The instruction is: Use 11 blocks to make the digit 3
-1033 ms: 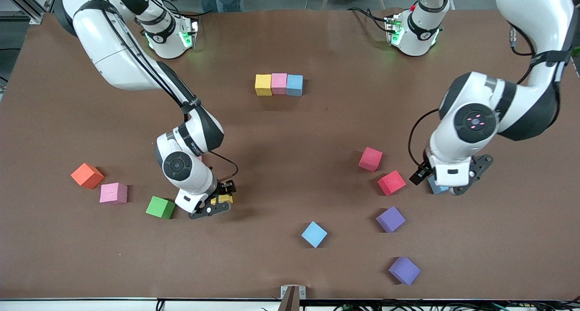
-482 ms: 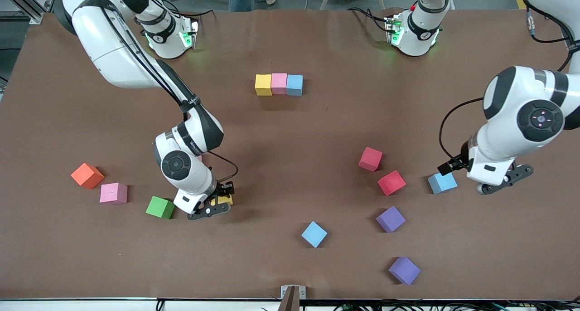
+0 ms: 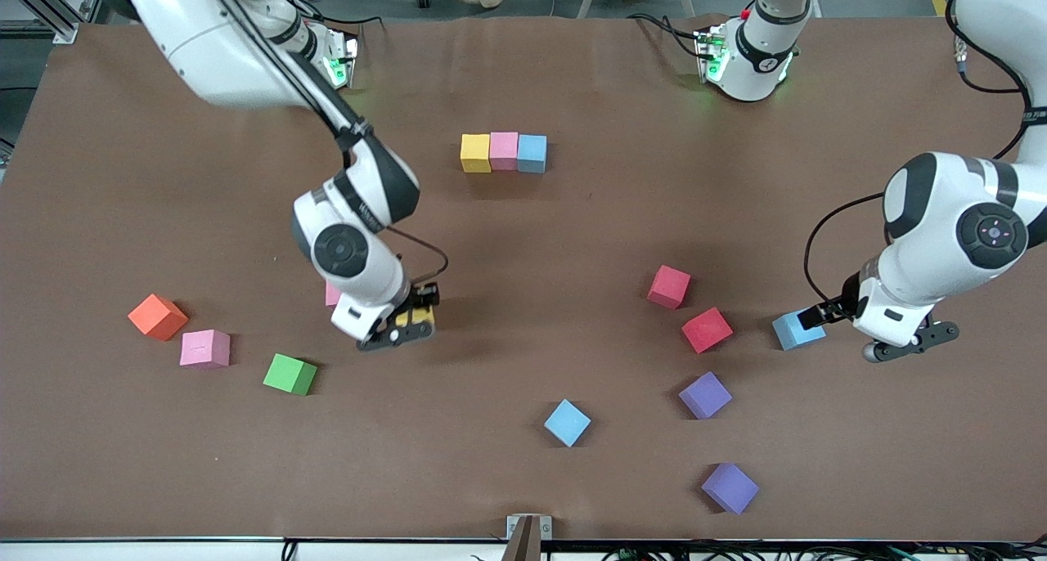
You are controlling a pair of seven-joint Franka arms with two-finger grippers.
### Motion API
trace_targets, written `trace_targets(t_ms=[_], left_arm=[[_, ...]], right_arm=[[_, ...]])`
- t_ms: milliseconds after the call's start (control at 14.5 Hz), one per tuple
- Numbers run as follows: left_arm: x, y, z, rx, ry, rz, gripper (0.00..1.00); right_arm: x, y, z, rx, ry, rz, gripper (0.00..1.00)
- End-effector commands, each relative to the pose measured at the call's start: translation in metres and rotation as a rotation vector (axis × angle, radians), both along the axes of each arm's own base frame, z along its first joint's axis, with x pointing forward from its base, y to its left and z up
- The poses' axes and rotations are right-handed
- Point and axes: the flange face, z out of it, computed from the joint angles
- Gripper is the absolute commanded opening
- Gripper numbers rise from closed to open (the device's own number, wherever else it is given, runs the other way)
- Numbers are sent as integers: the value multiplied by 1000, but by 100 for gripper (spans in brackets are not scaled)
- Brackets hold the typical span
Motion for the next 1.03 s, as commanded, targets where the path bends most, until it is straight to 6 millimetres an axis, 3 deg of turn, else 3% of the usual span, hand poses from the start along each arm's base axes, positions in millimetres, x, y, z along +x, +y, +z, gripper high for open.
trace_targets(t_ms=[0, 207, 482, 826, 964], left_arm=[[4, 6, -34, -32, 0, -15, 100], [2, 14, -74, -11, 43, -20, 100], [-2, 25, -106, 22, 79, -34, 100], [-1, 30, -124, 6, 72, -6, 100], [0, 28, -123, 5, 68, -5, 85]], right_arm=[[-62, 14, 15, -36, 7, -31, 43], [-99, 29, 8, -40, 15, -67, 43], [-134, 20, -3, 28, 28, -138, 43], [-169, 35, -11, 44, 11, -269, 43], [-183, 40, -18, 40, 15, -267, 43]])
